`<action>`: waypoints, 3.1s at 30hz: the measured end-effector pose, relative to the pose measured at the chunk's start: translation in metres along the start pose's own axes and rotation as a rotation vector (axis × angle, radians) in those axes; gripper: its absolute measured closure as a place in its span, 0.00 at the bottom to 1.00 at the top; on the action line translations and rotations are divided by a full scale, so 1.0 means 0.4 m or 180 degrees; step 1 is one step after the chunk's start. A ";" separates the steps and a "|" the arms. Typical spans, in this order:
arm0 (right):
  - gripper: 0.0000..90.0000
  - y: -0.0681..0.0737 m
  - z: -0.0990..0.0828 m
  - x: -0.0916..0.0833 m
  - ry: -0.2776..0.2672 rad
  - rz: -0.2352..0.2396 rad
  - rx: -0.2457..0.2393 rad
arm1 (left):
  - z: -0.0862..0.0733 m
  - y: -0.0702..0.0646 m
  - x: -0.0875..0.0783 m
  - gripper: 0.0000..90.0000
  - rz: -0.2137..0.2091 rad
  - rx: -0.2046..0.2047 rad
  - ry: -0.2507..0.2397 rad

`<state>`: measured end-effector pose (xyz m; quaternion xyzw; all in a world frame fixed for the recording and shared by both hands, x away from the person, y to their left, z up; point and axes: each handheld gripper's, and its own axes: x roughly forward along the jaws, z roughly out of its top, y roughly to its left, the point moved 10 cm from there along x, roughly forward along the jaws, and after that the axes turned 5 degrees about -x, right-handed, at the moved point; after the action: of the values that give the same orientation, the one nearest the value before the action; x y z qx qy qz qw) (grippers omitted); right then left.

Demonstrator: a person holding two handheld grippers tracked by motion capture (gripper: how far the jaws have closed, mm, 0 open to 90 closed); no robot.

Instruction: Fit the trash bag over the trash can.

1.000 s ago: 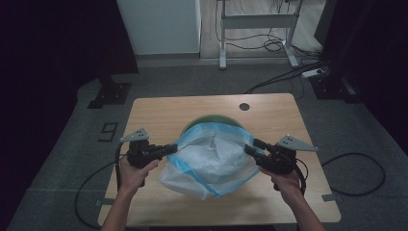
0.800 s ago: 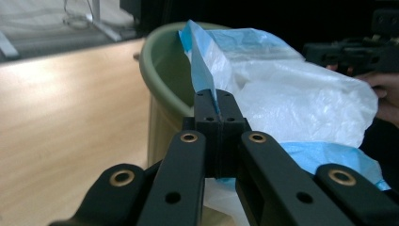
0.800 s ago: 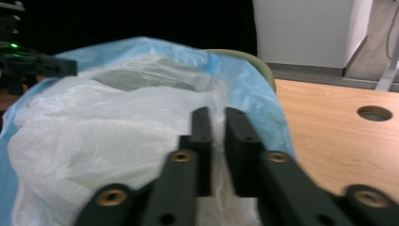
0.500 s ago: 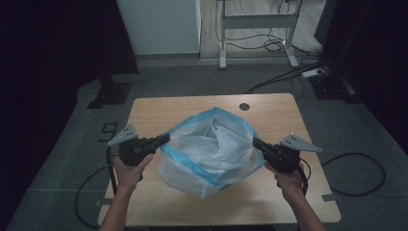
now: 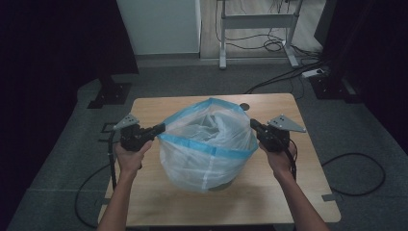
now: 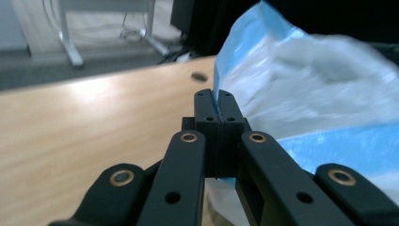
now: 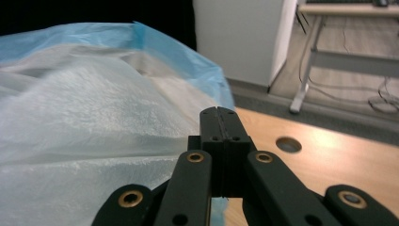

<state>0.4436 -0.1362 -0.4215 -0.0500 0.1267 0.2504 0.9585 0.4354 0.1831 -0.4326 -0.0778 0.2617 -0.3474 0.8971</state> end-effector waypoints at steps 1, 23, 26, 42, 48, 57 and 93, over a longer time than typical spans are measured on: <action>0.99 -0.006 -0.012 0.009 0.0041 -0.0017 0.0035 | -0.012 0.008 0.008 1.00 -0.0005 -0.0036 0.0034; 0.75 -0.064 -0.120 0.005 0.0072 -0.0184 0.0419 | -0.107 -0.006 0.047 1.00 -0.0120 -0.0141 0.0228; 0.68 -0.068 -0.066 -0.040 -0.0189 -0.0193 0.0403 | -0.100 -0.007 0.044 1.00 -0.0111 -0.0117 0.0208; 0.35 0.173 -0.009 -0.087 -0.0041 0.1064 0.0027 | -0.094 -0.016 0.035 0.99 -0.0126 -0.0109 0.0175; 0.54 0.199 -0.041 -0.083 0.0171 0.1150 -0.0205 | -0.097 -0.016 0.030 0.99 -0.0132 -0.0109 0.0176; 0.98 0.224 -0.044 -0.146 -0.0036 0.1168 -0.0446 | -0.100 -0.026 0.018 0.99 -0.0183 -0.0124 0.0156; 0.98 0.328 -0.305 -0.176 0.0131 0.1609 -0.0554 | -0.195 -0.090 -0.024 0.99 -0.0324 0.0115 0.0440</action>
<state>0.2932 -0.0743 -0.5244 -0.1040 0.1325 0.4907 0.8549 0.3674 0.1659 -0.4834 -0.0506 0.3124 -0.4017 0.8594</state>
